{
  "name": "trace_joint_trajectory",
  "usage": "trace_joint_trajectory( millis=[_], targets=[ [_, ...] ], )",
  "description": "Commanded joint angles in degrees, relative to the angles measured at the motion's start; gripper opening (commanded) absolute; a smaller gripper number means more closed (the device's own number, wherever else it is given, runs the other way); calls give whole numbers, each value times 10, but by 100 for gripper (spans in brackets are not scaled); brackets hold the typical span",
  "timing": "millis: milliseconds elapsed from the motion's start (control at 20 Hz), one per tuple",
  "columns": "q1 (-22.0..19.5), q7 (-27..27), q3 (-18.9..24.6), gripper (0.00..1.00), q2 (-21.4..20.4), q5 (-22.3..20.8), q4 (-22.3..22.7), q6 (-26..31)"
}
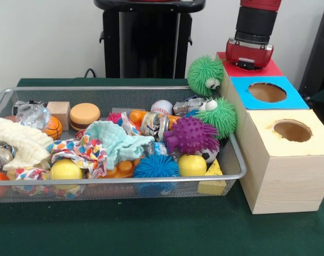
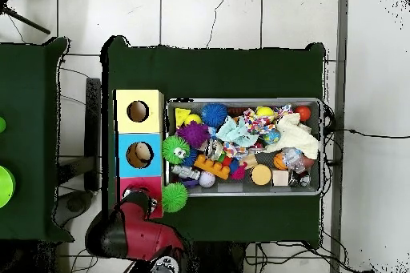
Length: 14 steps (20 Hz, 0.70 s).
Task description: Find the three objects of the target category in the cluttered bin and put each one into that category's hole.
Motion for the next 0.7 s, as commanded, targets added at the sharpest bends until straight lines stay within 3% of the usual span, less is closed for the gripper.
trace_joint_trajectory(
  millis=[50, 350, 400, 700],
  targets=[
    [-3, 139, 35, 0, 219, 33, -52, -43],
    [19, 160, 25, 0, 233, 41, -56, -92],
    [26, 166, 22, 100, 235, 45, -56, -104],
    [10, 160, 29, 100, 230, 30, -59, -76]
  ],
)
